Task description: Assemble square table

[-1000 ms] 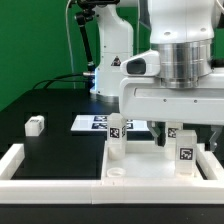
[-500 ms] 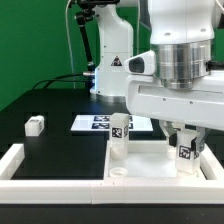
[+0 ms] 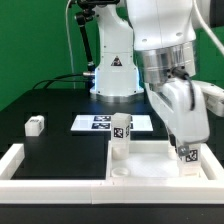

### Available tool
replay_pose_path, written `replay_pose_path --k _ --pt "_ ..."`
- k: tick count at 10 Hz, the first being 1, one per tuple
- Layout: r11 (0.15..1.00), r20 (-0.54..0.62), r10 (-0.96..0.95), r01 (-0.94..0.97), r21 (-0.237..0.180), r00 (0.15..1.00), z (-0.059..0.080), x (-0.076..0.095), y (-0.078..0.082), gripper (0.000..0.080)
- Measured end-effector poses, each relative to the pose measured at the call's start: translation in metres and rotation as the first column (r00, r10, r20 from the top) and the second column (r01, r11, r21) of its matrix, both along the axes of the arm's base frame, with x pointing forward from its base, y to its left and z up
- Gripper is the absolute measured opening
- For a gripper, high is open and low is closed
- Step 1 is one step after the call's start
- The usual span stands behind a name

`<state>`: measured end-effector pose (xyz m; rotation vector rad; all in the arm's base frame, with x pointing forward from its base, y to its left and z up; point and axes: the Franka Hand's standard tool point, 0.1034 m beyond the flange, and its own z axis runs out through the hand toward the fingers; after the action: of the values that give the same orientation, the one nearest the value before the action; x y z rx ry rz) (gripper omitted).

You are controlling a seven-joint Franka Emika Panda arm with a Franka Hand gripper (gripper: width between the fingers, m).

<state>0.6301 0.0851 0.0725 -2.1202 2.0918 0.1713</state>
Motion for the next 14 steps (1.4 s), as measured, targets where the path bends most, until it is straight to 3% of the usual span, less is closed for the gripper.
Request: replay_pose_path --k 2,3,4,5,6,7,8,10,12,14 --pt "0.975 -0.044 -0.220 0.221 0.015 0.974 0.000 -0.001 0.006 0.0290" --pt "0.972 -0.046 -0.234 0.235 0.013 0.971 0.000 -0.001 0.008 0.0290" --pt "0.975 -0.045 -0.220 0.220 0.013 0.975 0.000 -0.002 0.008 0.0365" --pt "0.985 -0.038 -0.173 0.173 0.007 0.984 0.000 -0.002 0.009 0.0365" --pt "1.000 -0.004 0.019 -0.019 -0.020 1.000 0.004 0.001 0.014 0.0502" --pt "0.990 0.017 0.138 -0.138 -0.038 0.990 0.004 0.000 0.021 0.0502" --pt "0.975 0.030 0.221 -0.220 -0.043 0.975 0.004 0.000 0.024 0.0622" --pt "0.944 0.046 0.328 -0.326 -0.052 0.944 0.003 0.000 0.021 0.0641" --pt "0.861 0.064 0.507 -0.502 -0.079 0.859 0.003 0.000 0.021 0.0648" --pt "0.645 0.044 0.762 -0.751 -0.143 0.646 0.000 -0.002 0.029 0.0649"
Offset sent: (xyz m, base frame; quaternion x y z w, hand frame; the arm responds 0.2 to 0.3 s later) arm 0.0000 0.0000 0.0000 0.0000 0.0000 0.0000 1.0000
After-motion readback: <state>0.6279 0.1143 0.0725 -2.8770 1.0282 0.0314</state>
